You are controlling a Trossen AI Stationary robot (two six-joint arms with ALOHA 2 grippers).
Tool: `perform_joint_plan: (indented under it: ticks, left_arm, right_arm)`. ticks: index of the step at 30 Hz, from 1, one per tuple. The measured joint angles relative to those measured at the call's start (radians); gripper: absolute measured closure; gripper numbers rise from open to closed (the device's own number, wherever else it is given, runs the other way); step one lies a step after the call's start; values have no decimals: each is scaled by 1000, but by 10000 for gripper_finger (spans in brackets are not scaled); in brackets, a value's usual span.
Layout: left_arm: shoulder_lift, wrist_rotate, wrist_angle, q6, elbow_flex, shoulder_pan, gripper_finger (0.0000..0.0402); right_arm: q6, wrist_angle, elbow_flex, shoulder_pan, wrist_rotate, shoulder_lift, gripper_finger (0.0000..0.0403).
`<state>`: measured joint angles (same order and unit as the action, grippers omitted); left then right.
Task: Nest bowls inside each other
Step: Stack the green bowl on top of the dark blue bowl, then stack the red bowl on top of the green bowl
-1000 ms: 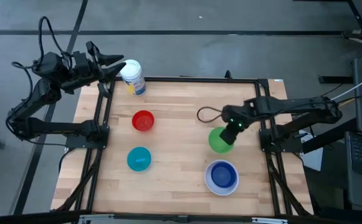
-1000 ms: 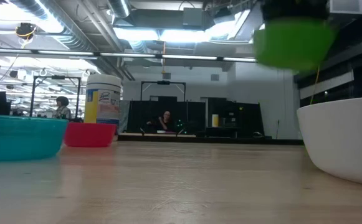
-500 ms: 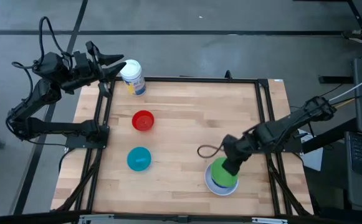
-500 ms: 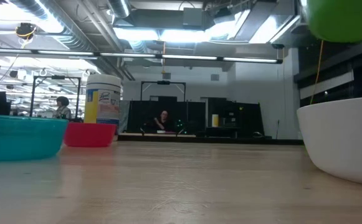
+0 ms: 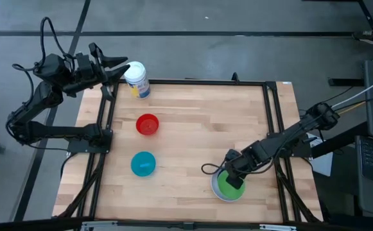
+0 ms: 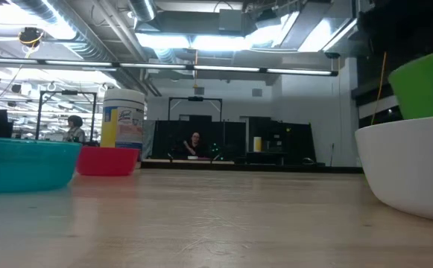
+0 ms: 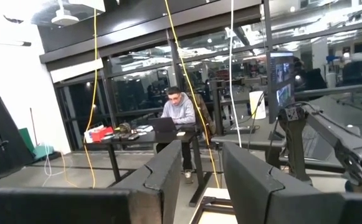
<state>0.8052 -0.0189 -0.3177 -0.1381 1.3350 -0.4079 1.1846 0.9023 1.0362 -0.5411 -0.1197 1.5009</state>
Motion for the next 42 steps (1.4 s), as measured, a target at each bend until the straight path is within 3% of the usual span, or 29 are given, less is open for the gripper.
perform_joint_plan:
  ticks: [18,32,39,42]
  left_arm:
    - [-5,-1,-1,12,0,0,288]
    - [-4,-1,-1,13,0,0,288]
    - [-4,1,-24,13,0,0,288]
    - [12,8,-149,27,2,0,288]
  right_arm:
    - [-70,-98,-104,32,-3,0,400]
    - [-50,-120,-104,32,37,-11,245]
    - [-73,-130,-64,95,183,-128,225]
    - [-149,-134,-11,179,289,-219,234]
